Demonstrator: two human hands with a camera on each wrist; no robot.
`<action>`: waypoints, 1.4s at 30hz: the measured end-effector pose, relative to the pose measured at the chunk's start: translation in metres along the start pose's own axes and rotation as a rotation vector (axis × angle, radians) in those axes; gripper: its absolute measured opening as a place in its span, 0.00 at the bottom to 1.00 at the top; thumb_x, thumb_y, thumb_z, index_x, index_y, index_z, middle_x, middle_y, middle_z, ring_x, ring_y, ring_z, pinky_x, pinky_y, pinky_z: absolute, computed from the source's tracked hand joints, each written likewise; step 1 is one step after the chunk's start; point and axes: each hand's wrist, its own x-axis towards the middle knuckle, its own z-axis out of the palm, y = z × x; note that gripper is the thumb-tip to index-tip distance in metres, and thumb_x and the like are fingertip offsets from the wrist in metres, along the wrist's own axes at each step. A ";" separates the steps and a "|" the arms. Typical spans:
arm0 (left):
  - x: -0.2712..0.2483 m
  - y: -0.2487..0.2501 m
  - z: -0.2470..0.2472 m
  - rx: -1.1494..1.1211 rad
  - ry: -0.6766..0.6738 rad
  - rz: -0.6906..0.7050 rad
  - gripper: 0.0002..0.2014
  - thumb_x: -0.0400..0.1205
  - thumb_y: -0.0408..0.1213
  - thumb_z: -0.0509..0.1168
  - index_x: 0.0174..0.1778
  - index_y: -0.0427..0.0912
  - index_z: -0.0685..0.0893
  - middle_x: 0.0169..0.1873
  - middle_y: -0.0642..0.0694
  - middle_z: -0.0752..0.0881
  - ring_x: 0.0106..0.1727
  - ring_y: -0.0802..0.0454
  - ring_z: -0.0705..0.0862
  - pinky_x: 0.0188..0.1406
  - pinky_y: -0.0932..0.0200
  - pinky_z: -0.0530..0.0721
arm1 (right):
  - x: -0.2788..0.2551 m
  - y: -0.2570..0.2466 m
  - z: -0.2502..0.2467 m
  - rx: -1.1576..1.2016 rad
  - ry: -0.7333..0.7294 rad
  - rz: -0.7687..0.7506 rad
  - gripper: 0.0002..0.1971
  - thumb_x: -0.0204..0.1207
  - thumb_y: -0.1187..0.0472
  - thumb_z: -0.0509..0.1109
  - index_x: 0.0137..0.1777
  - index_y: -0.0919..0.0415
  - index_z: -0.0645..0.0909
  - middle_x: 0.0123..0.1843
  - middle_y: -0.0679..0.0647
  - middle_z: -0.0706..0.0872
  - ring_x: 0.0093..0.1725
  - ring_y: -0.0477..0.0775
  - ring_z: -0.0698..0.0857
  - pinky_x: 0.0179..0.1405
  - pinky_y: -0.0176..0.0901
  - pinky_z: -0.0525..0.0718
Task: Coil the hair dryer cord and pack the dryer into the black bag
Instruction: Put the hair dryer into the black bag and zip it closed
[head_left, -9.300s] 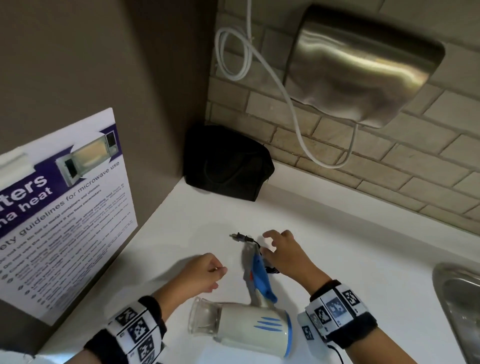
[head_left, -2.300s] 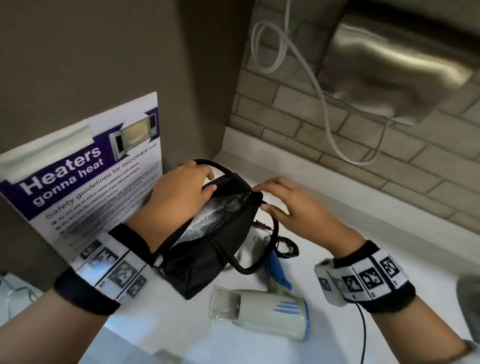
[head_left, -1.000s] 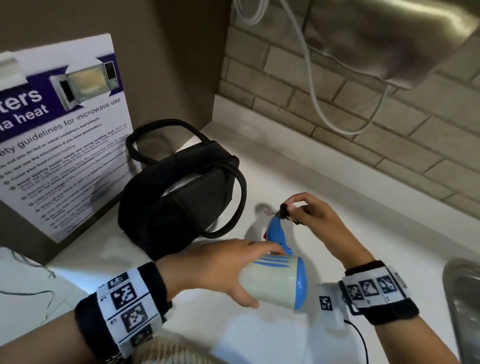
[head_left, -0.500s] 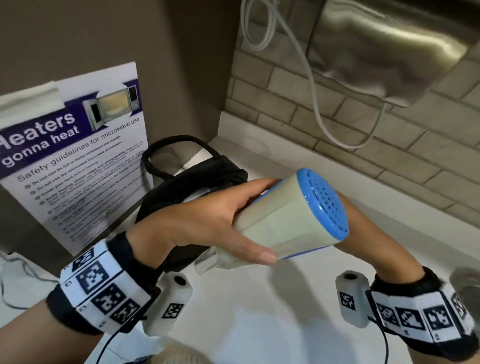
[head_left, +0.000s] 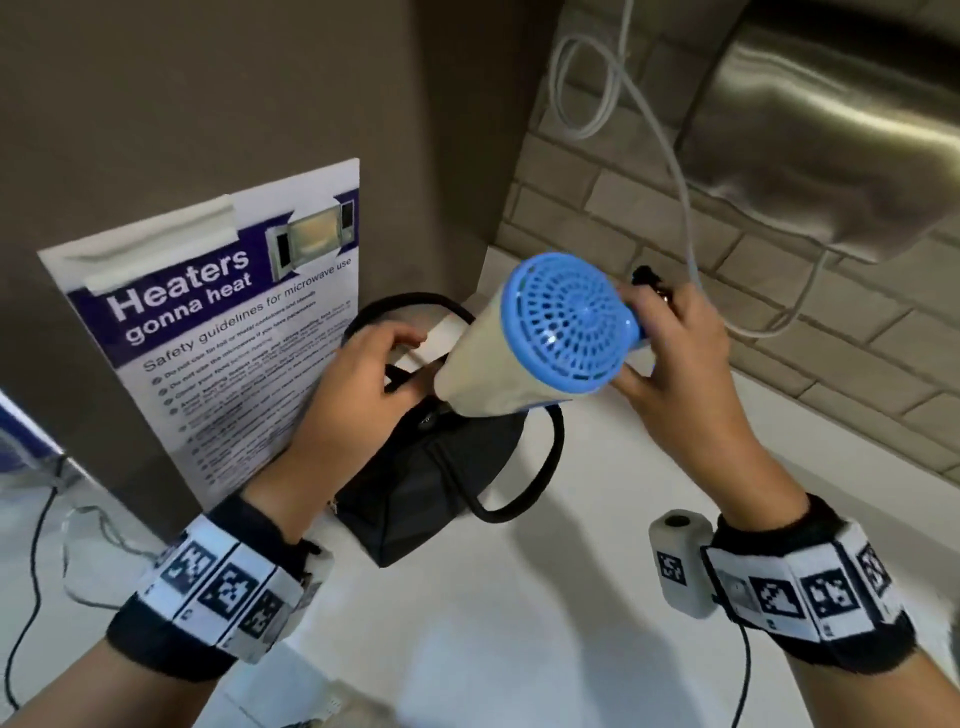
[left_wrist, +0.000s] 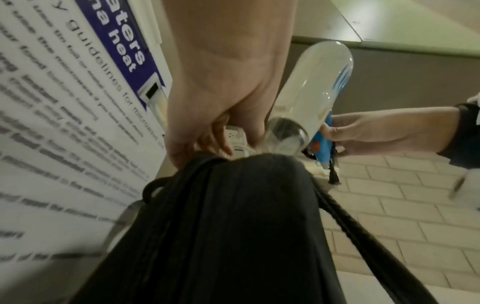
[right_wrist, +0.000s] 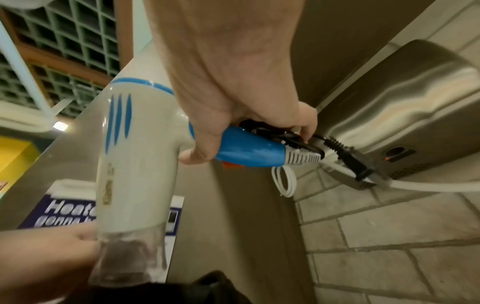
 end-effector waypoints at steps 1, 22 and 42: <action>-0.001 -0.012 0.002 0.081 -0.029 0.009 0.17 0.75 0.38 0.73 0.60 0.43 0.82 0.53 0.47 0.82 0.53 0.55 0.80 0.47 0.77 0.71 | 0.001 -0.005 0.009 -0.069 -0.001 -0.022 0.24 0.67 0.37 0.61 0.60 0.47 0.76 0.53 0.55 0.76 0.55 0.52 0.72 0.61 0.57 0.68; -0.001 -0.038 0.005 -0.547 -0.059 -0.386 0.07 0.83 0.37 0.63 0.39 0.51 0.76 0.25 0.59 0.80 0.29 0.61 0.78 0.34 0.60 0.76 | 0.042 -0.024 0.112 -0.068 -1.144 -0.149 0.26 0.72 0.52 0.76 0.70 0.55 0.76 0.61 0.54 0.85 0.60 0.55 0.80 0.55 0.40 0.74; 0.002 -0.034 -0.005 -0.439 -0.158 -0.289 0.07 0.81 0.34 0.65 0.40 0.52 0.78 0.40 0.59 0.90 0.44 0.65 0.86 0.43 0.68 0.80 | 0.070 0.007 0.170 -0.240 -1.370 -0.151 0.42 0.70 0.52 0.77 0.80 0.49 0.58 0.79 0.48 0.67 0.74 0.49 0.68 0.75 0.42 0.64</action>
